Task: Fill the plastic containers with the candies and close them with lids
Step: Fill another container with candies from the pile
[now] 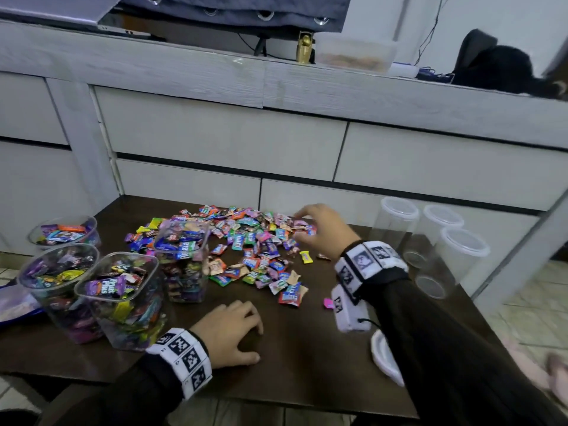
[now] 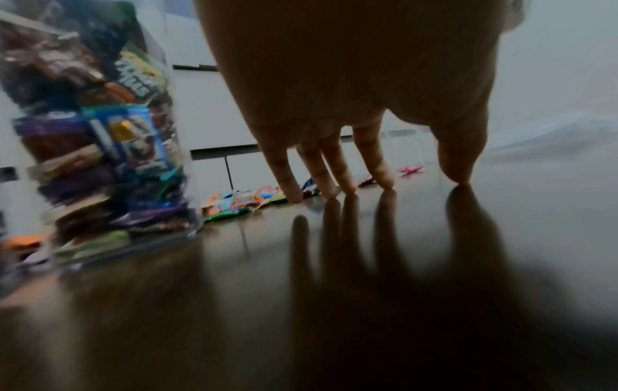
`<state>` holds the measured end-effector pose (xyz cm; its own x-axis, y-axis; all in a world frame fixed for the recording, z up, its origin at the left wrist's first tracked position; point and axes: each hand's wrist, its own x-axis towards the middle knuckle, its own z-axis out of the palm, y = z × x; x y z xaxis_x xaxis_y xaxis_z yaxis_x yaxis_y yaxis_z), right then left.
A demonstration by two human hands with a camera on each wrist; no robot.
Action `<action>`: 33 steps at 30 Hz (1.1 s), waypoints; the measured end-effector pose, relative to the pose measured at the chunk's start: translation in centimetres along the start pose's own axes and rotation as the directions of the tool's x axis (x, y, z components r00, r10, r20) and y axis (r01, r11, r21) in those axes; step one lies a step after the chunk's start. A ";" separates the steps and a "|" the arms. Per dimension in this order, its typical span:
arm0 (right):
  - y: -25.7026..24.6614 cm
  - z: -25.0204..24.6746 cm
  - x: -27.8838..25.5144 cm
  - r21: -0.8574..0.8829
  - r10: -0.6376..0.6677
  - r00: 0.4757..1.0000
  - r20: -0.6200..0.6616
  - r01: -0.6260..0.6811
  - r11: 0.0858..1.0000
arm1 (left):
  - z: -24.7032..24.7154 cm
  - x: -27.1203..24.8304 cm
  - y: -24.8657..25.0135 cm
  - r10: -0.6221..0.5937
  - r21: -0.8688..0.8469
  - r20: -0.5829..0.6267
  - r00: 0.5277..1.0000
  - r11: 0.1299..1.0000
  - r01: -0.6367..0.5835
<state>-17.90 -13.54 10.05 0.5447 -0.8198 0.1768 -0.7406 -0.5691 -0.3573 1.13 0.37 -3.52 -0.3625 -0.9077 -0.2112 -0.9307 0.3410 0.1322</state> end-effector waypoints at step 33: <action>8.5 -7.2 -8.2 0.058 0.128 0.949 -0.287 -0.117 0.991 | -1.1 3.6 1.1 -0.087 -0.156 0.089 0.992 0.983 0.100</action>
<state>-31.47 -12.12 12.18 0.3091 -0.8696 0.3850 -0.7747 -0.4650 -0.4285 -1.16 -2.78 -3.06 -0.2832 -0.9086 -0.3070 -0.9433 0.2062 0.2601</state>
